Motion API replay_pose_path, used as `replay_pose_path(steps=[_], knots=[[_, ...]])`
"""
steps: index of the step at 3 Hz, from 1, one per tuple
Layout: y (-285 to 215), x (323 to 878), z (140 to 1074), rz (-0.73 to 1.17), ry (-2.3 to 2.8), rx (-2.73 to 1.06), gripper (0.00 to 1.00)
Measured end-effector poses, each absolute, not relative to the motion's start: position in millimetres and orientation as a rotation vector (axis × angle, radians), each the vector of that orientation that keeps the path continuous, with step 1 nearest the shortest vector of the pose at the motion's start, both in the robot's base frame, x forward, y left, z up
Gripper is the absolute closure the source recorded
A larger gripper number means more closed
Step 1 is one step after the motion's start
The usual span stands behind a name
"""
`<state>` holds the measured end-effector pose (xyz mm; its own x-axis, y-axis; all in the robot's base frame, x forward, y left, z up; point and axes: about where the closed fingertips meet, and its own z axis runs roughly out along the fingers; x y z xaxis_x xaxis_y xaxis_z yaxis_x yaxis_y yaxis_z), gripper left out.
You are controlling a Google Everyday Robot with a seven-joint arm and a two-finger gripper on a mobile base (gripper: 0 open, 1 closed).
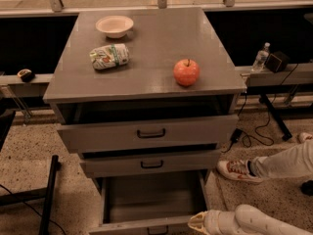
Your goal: Close bottom drawer
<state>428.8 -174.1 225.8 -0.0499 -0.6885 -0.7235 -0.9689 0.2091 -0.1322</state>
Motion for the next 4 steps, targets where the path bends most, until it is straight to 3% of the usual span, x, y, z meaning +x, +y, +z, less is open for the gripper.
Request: replay_pose_path(steps=[4], knots=[[-156.5,455.5,173.8,0.43,1.754,-1.498,1.0]])
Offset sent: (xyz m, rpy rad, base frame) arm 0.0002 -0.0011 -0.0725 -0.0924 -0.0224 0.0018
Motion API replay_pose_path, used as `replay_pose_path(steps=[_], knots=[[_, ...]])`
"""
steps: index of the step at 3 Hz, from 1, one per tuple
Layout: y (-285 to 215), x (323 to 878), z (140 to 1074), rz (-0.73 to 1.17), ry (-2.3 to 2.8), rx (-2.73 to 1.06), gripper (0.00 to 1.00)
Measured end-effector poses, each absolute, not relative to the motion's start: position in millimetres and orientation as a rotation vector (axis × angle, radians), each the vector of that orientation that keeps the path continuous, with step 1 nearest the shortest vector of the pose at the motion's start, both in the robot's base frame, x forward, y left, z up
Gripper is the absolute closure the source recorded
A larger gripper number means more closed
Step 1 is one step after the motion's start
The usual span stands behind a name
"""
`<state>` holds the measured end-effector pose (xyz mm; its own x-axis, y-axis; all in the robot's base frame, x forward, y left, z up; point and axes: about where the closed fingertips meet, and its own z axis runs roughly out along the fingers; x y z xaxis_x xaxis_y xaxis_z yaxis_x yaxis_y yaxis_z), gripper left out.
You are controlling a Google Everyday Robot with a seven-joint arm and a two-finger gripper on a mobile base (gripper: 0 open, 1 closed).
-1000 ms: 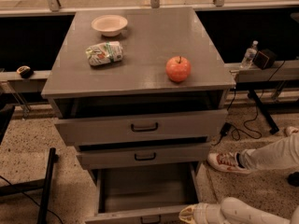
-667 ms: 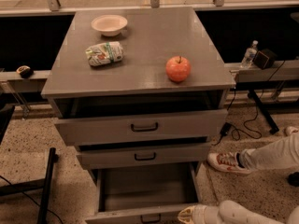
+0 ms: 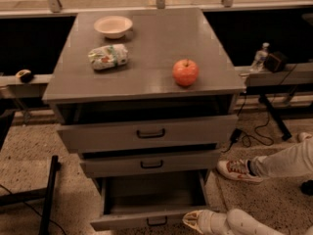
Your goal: Close bottom drawer
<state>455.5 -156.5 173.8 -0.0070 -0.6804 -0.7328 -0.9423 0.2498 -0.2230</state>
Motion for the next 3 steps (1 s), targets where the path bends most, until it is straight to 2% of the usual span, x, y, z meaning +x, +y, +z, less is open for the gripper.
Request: replay_pose_path(steps=[1,3], knots=[[-149.5,496.4,168.7,0.356,1.735,-1.394,1.0],[-140.5,503.6,164.2,0.31,1.696,-1.401,1.0]])
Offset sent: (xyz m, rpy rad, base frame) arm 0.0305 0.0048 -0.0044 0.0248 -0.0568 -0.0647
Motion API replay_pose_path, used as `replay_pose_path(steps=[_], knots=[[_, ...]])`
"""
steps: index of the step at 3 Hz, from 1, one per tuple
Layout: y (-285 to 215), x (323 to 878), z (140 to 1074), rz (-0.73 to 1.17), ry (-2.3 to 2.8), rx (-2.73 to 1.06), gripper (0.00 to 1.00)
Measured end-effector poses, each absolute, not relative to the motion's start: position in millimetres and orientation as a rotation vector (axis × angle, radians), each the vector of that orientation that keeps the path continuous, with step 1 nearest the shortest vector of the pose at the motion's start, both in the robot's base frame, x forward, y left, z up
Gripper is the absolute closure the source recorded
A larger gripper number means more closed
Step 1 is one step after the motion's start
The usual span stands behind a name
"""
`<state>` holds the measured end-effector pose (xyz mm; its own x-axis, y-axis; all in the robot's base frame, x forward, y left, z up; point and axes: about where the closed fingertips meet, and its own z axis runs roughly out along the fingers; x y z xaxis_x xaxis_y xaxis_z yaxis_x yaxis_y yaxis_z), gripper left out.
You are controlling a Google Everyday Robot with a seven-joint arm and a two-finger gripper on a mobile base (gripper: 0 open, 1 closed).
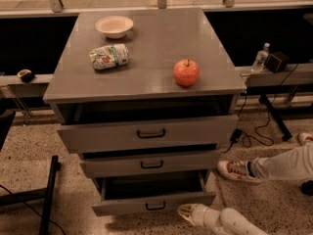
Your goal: Close bottom drawer
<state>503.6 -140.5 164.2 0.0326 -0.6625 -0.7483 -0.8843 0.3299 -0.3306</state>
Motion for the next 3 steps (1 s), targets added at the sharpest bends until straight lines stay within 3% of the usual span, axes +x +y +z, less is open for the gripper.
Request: replay_pose_path(steps=[3], knots=[[-109.5,570.7,154.3,0.177,1.518,-1.343,1.0]])
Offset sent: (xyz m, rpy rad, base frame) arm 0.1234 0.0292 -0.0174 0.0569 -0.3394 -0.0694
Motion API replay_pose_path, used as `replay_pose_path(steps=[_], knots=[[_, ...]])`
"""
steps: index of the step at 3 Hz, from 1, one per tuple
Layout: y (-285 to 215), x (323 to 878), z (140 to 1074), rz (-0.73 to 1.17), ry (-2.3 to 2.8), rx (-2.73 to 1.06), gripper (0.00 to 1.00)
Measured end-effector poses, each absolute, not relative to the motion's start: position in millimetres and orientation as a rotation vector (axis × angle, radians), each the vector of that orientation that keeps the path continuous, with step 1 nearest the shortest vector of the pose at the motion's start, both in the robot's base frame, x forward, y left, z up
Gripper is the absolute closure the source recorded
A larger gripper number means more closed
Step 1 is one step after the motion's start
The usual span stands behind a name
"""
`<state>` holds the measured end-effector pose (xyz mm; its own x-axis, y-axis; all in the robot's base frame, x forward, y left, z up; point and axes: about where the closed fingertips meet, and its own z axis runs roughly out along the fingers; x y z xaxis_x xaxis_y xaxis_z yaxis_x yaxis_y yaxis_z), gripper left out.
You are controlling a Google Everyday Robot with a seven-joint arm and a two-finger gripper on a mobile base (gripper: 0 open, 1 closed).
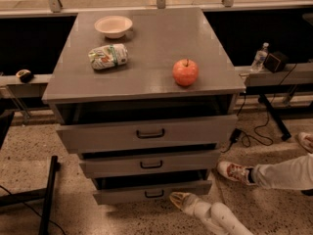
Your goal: Close bottom drawer
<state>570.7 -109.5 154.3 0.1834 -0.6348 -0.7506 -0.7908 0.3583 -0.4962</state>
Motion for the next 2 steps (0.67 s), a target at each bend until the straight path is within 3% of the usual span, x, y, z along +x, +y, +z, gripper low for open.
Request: replay_pose_path(steps=[2], knots=[[-122.4,604.9,173.4,0.089,1.369,-1.251,1.0]])
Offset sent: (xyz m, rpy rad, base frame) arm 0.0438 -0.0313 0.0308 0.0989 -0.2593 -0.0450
